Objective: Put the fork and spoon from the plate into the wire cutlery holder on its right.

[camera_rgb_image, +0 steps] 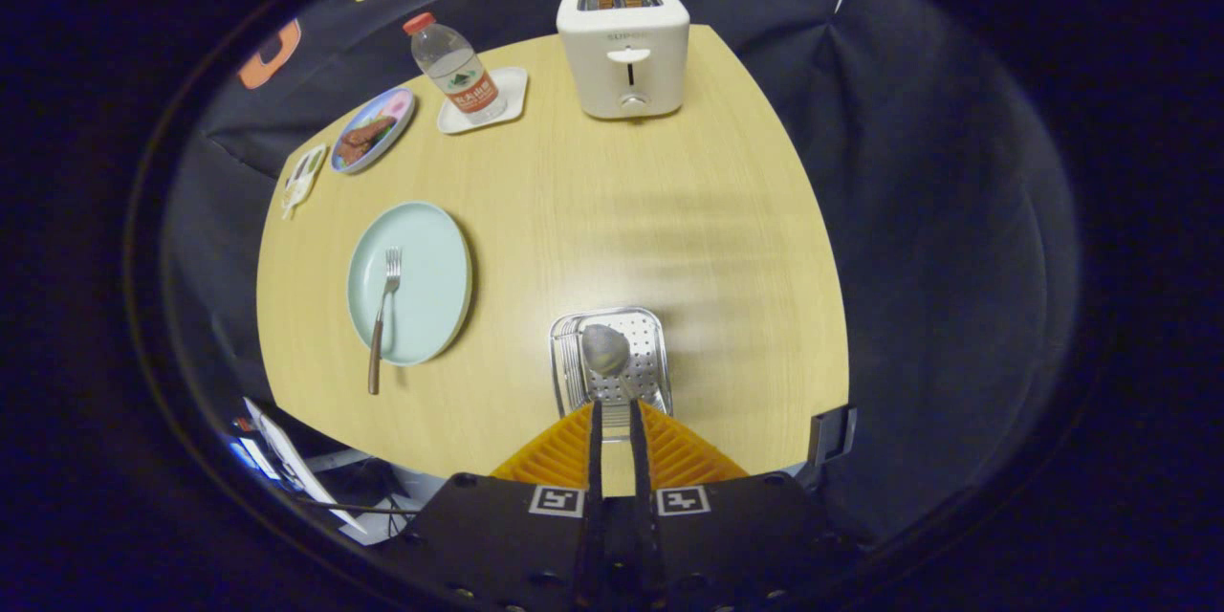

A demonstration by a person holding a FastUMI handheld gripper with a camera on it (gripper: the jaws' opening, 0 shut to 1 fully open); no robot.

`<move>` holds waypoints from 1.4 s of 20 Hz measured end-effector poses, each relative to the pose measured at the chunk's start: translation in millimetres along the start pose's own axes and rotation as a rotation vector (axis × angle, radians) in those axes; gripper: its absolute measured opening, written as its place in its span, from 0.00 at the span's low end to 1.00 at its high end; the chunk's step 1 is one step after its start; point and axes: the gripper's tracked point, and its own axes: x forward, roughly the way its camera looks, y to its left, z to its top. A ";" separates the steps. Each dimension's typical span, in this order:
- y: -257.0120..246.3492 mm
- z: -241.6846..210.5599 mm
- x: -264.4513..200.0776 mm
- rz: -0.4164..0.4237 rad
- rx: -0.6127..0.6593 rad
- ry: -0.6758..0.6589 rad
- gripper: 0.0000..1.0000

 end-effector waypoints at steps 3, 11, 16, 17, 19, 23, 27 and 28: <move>14.9 22.1 -11.6 0.018 -0.024 -0.136 0.31; 113.4 72.7 -44.8 0.151 -0.123 -0.578 0.85; 181.7 51.7 -9.4 0.196 -0.129 -0.588 0.86; 195.0 46.9 1.7 0.200 -0.121 -0.578 0.87; 217.0 38.2 24.3 0.203 -0.112 -0.552 0.89; 243.7 24.9 64.9 0.175 -0.093 -0.515 0.89; 256.2 12.5 95.7 0.133 -0.102 -0.479 0.89; 258.1 11.7 101.4 0.129 -0.107 -0.476 0.89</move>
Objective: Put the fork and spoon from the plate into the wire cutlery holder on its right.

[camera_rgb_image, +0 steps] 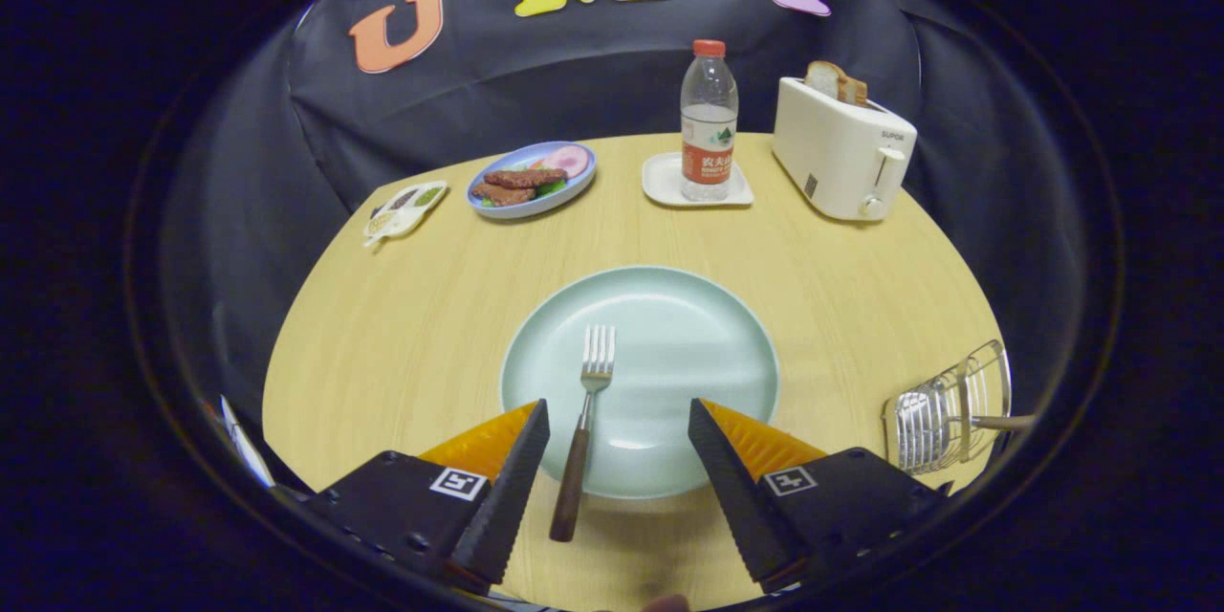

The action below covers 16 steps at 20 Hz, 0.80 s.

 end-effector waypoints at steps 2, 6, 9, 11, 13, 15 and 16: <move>1.8 -6.5 9.1 -0.013 -0.012 0.012 0.89; 5.3 -15.1 24.3 -0.031 -0.030 0.033 0.89; 12.2 -24.1 33.9 -0.021 -0.029 0.067 0.79; 13.3 -26.6 38.2 -0.026 -0.038 0.069 0.71; 14.1 -30.2 42.1 -0.034 -0.047 0.081 0.58; 14.1 -36.2 45.4 -0.035 -0.044 0.094 0.49; 10.9 -30.5 36.3 -0.060 -0.045 0.093 0.37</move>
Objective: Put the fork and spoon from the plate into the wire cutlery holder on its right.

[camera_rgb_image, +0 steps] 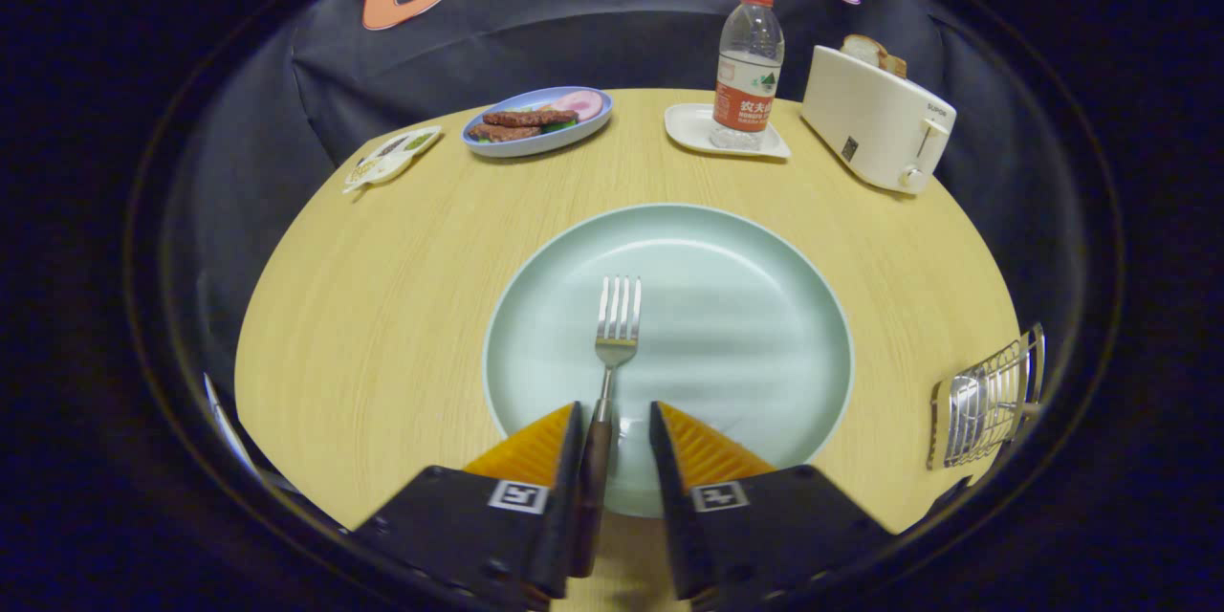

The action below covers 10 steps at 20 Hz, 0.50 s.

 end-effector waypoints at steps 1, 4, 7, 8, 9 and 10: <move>-1.5 -0.6 13.2 -0.008 0.004 0.001 0.24; -5.7 0.7 5.2 -0.016 -0.001 0.015 0.07; -12.1 6.5 -2.0 -0.010 -0.021 0.029 0.03; -15.2 9.9 -7.9 -0.005 -0.026 0.030 0.03; -20.2 13.8 -15.5 0.001 -0.032 0.033 0.03; -24.9 17.6 -24.4 0.010 -0.039 0.041 0.03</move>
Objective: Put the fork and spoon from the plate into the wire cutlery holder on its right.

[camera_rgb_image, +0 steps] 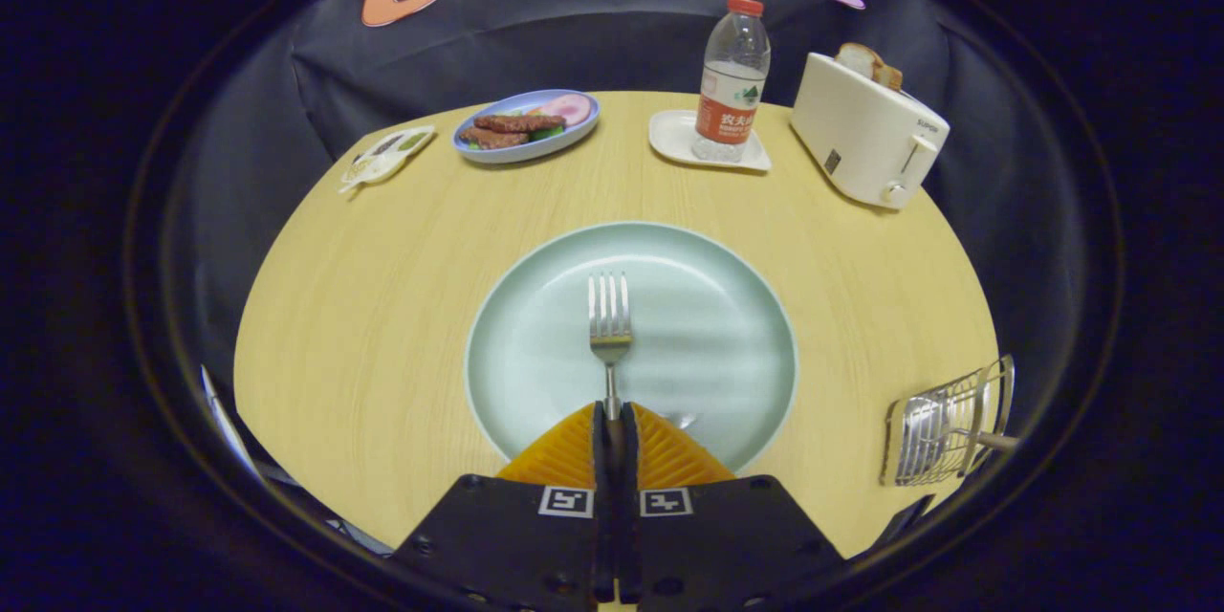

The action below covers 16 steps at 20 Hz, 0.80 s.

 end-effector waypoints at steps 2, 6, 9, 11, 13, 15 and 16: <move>-13.9 8.8 -23.1 0.013 -0.008 0.010 0.03; -59.9 24.5 -80.0 0.049 0.018 0.045 0.03; -116.2 32.3 -119.8 0.037 0.022 0.072 0.03; -152.6 30.9 -141.9 0.025 0.011 0.094 0.03; -183.4 24.4 -160.0 0.032 0.015 0.127 0.03; -210.9 17.8 -171.6 0.030 0.021 0.154 0.03; -221.8 13.9 -175.0 0.033 0.027 0.170 0.03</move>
